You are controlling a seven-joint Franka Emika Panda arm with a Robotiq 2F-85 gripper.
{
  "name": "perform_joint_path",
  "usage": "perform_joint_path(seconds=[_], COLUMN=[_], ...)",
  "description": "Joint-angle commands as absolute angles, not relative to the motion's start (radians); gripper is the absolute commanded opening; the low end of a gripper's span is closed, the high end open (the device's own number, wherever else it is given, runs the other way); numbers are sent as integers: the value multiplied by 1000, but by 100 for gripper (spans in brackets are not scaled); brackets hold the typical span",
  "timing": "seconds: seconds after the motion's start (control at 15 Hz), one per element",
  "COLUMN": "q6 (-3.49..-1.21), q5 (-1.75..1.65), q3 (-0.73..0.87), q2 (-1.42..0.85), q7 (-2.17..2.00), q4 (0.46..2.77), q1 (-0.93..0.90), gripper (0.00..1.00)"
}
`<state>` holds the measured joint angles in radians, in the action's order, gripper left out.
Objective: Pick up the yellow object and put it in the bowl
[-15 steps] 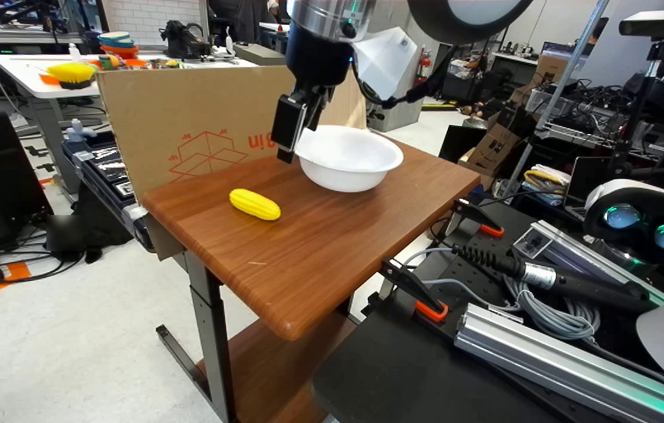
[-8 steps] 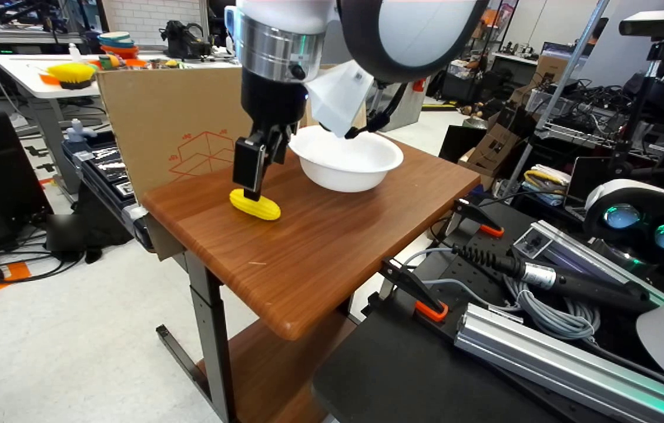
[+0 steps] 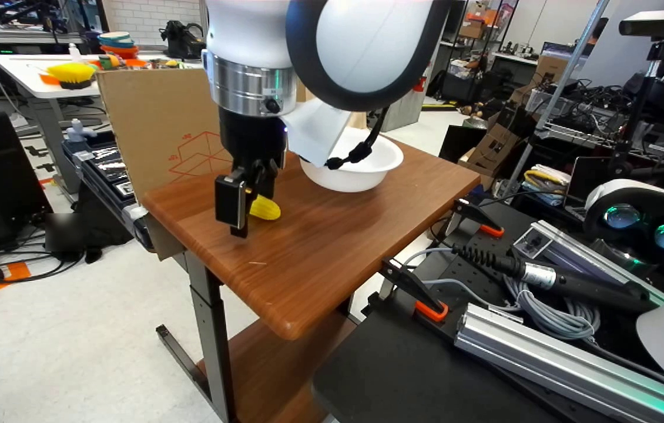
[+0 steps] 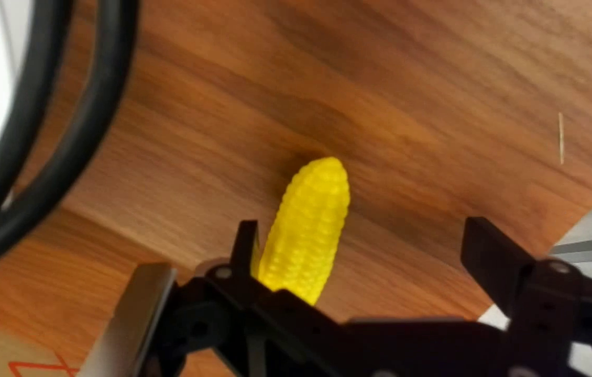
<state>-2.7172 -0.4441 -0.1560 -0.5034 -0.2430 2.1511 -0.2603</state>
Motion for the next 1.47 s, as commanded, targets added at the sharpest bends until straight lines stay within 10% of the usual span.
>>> perform_joint_path(seconds=[0.0,0.53,1.4], q6=[-2681,-2676,-2709], q5=[-346,-252,-157], q3=[-133,-124,-114], q2=[-532,-505,-64], q7=[-173,-117,-98], q4=[2124,2126,2386], q1=[-273,-260,-163], gripper=[68,7,8])
